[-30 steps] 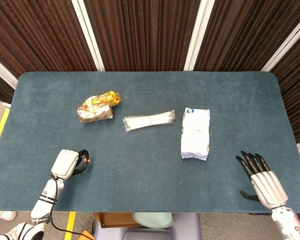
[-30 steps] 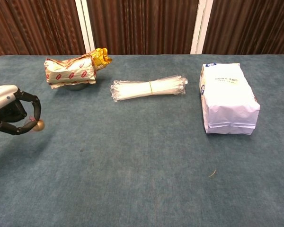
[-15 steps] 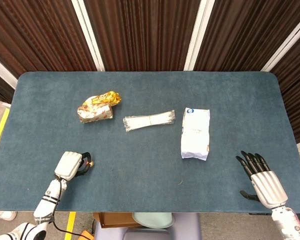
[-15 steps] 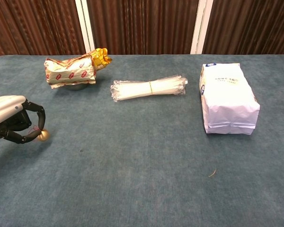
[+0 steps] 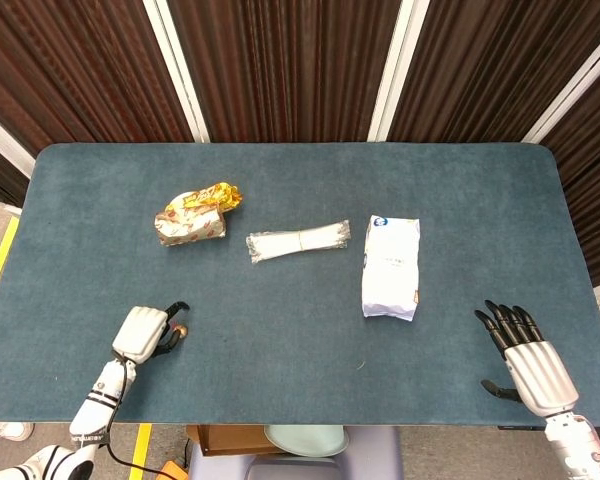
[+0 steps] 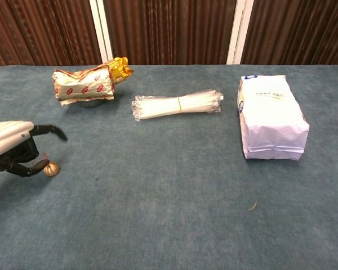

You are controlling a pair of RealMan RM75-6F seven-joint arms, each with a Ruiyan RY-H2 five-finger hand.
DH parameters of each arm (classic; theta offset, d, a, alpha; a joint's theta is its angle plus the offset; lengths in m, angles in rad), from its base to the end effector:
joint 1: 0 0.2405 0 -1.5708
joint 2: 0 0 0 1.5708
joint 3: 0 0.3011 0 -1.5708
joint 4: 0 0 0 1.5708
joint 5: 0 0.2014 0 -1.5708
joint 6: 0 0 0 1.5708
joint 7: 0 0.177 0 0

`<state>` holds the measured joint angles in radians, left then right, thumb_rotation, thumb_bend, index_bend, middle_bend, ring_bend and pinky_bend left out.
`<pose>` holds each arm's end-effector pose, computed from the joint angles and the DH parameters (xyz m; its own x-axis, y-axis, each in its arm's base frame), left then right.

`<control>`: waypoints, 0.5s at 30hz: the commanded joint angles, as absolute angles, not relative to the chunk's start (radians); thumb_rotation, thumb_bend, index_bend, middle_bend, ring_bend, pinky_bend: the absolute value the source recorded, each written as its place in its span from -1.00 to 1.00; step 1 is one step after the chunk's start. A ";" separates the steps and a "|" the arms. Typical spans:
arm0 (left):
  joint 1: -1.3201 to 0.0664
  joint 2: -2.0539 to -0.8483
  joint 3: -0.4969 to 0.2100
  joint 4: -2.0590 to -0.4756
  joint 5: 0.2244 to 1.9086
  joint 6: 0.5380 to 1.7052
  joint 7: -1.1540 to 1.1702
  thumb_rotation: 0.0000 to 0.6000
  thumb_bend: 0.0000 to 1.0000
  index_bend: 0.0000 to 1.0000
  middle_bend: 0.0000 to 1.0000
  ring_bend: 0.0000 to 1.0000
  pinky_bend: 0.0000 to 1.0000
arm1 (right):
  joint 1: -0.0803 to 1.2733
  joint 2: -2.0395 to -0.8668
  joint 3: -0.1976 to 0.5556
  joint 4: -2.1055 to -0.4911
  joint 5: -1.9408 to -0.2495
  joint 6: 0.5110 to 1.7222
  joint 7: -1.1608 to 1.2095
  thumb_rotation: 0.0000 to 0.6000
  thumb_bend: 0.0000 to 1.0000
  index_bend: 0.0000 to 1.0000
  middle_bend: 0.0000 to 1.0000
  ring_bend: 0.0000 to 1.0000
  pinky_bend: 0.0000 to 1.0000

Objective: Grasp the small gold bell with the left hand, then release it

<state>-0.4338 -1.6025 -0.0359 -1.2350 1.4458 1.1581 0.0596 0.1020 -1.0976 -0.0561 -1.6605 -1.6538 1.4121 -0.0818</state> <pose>-0.2934 0.3230 -0.0170 0.4130 0.2204 0.8837 0.8931 -0.2878 -0.3457 -0.3265 -0.1954 0.1512 0.4699 -0.1584 0.8684 -0.8780 -0.1852 0.4413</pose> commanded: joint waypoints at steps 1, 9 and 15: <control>-0.416 -1.573 -0.033 -1.275 1.469 1.209 0.063 1.00 -0.17 -1.00 0.86 0.89 0.97 | 0.101 -1.097 -0.056 -1.661 -1.654 1.413 -0.081 1.00 -0.58 -1.00 -1.00 -1.00 -1.00; -0.191 -1.331 0.064 -1.484 1.606 1.605 0.070 1.00 -0.17 -0.95 -0.72 -0.78 -0.55 | 0.091 -1.089 -0.050 -1.660 -1.646 1.434 -0.083 1.00 -0.58 -1.00 -1.00 -1.00 -1.00; -0.014 -1.199 0.166 -1.555 1.681 1.818 0.006 1.00 -0.16 -0.89 -1.00 -1.00 -1.00 | 0.080 -1.085 -0.054 -1.675 -1.655 1.451 -0.108 1.00 -0.58 -1.00 -1.00 -1.00 -1.00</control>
<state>-0.1054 -1.2930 0.0954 -1.4908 1.6088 1.7231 0.0387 0.0818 -1.0858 -0.0528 -1.6741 -1.6525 1.4481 -0.1050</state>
